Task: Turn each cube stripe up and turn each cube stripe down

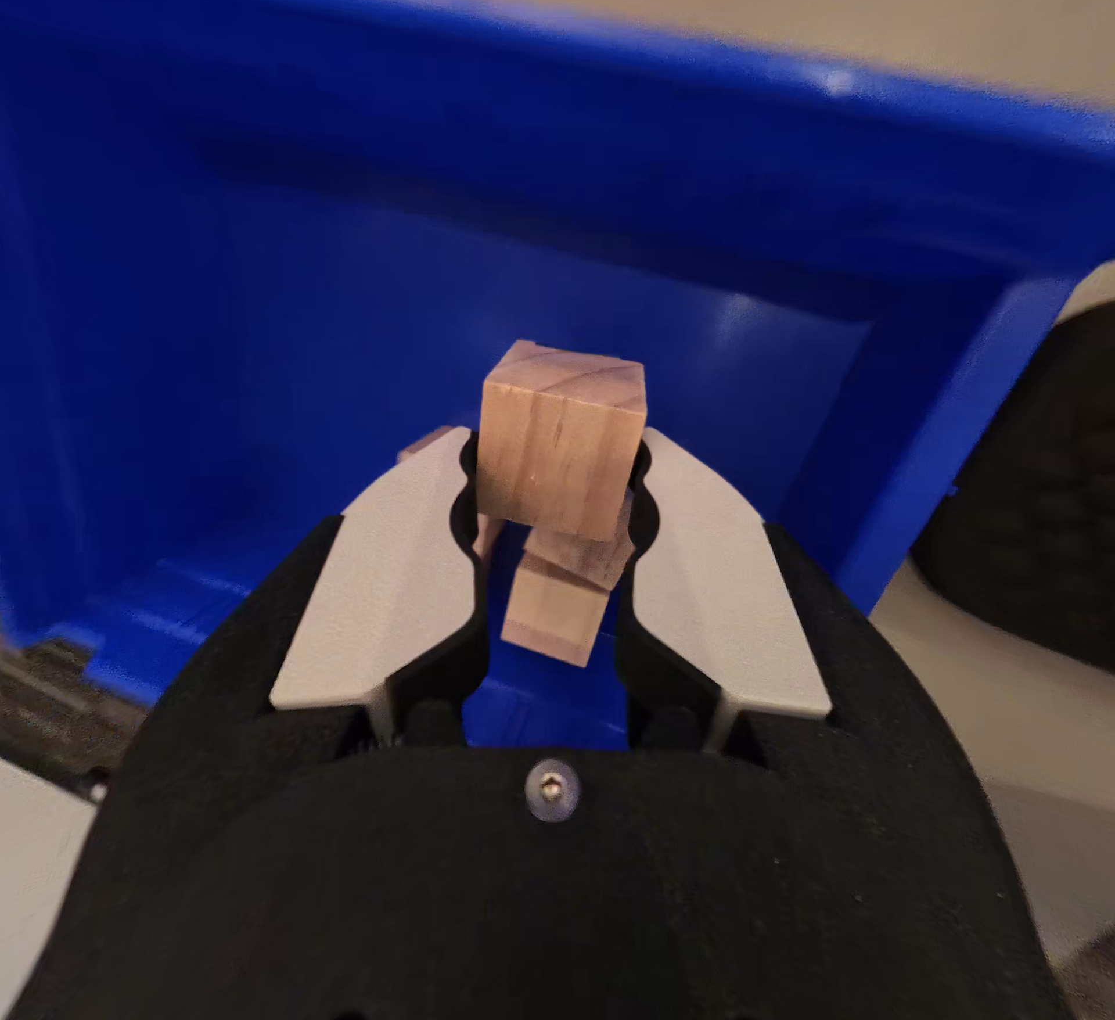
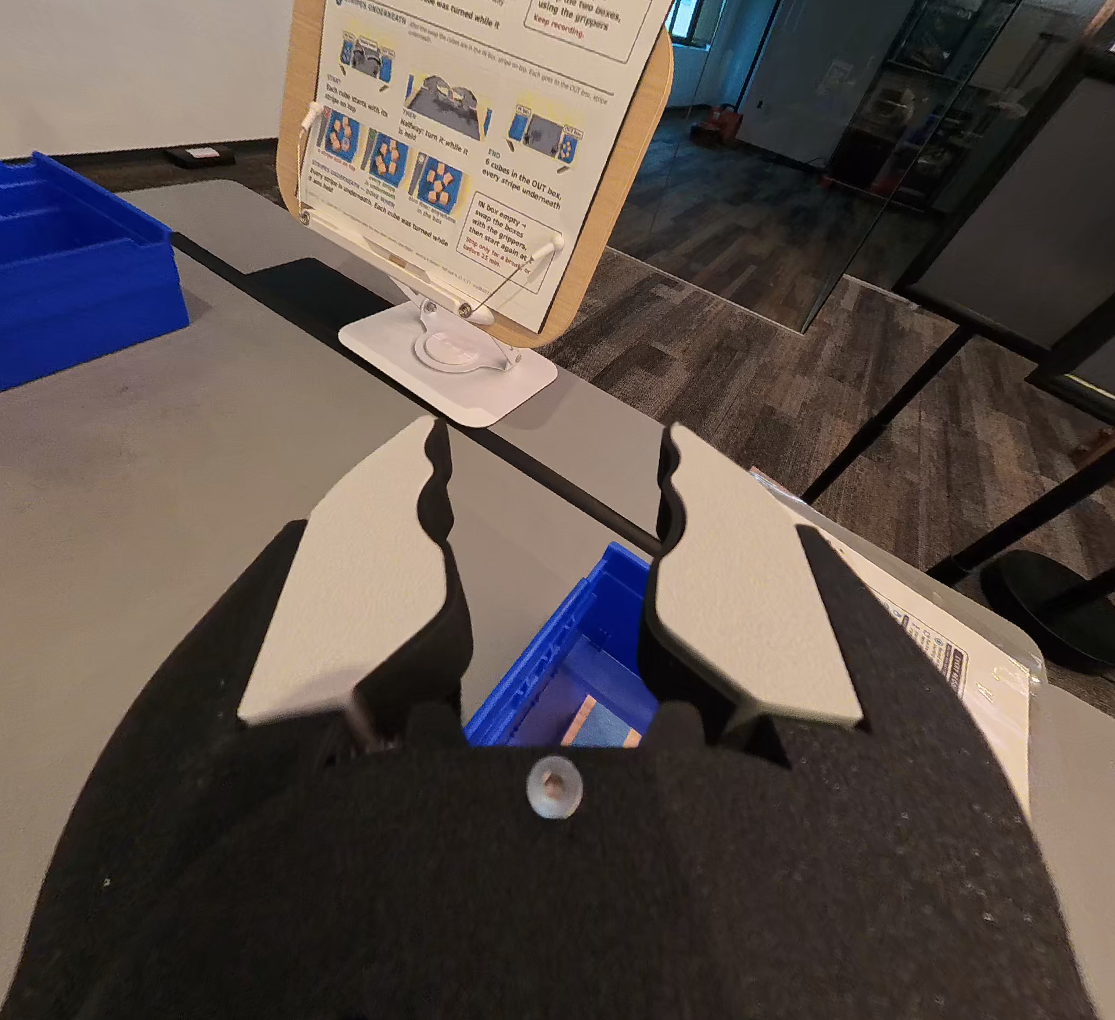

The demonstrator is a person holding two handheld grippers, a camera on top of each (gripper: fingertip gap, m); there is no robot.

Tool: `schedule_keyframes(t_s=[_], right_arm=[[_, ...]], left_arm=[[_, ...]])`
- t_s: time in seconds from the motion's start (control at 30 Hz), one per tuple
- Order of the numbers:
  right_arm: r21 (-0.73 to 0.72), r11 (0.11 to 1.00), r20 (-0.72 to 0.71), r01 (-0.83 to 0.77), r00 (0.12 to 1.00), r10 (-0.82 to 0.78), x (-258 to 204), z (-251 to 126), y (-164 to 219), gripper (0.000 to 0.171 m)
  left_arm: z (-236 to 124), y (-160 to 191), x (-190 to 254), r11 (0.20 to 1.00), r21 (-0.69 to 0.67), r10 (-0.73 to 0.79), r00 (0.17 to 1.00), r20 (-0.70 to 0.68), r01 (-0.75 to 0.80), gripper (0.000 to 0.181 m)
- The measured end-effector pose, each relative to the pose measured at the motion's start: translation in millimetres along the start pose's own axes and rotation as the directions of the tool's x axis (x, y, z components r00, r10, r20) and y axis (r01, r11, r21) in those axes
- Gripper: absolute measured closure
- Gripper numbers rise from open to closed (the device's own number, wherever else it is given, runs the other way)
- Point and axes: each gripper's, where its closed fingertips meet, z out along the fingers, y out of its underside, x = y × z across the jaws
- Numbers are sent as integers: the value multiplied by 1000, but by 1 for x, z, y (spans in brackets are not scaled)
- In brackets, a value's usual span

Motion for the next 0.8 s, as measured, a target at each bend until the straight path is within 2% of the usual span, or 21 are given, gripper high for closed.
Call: schedule_keyframes(t_s=[0.1,0.13,0.2,0.27,0.33,0.4,0.5,0.63,0.7,0.77,0.8], right_arm=[[25,1000,25,-14,1000,14,-5,1,-6,106],[37,999,44,-24,999,22,-9,2,-9,107],[64,996,100,-57,994,51,-23,5,-16,108],[91,989,199,-116,975,96,-45,9,-26,108],[132,963,357,-236,917,176,-79,11,-44,107],[139,908,547,-394,795,261,-121,9,-66,103],[2,835,759,-550,545,357,-186,8,-80,93],[-194,772,871,-605,255,419,-245,5,-82,87],[-246,749,879,-616,185,441,-257,7,-80,85],[-252,719,870,-648,174,461,-257,13,-79,84],[-248,707,866,-663,176,468,-256,16,-78,84]], left_arm=[[-58,-35,-29,949,304,-126,984,124,83,133],[-82,-51,-35,897,432,-170,975,141,94,134],[-131,-87,-38,736,671,-232,964,128,88,134],[-166,-121,-24,588,808,-205,974,101,40,134],[-181,-154,-7,518,854,-152,978,142,-44,134],[-185,-189,10,488,862,-91,974,207,-138,134],[-185,-241,34,442,864,-6,962,274,-243,134],[-181,-293,66,347,902,110,966,234,-258,134],[-174,-305,73,325,908,123,963,238,-266,134],[-172,-312,79,268,926,128,962,240,-266,134],[-168,-314,82,266,929,144,964,225,-256,134]])
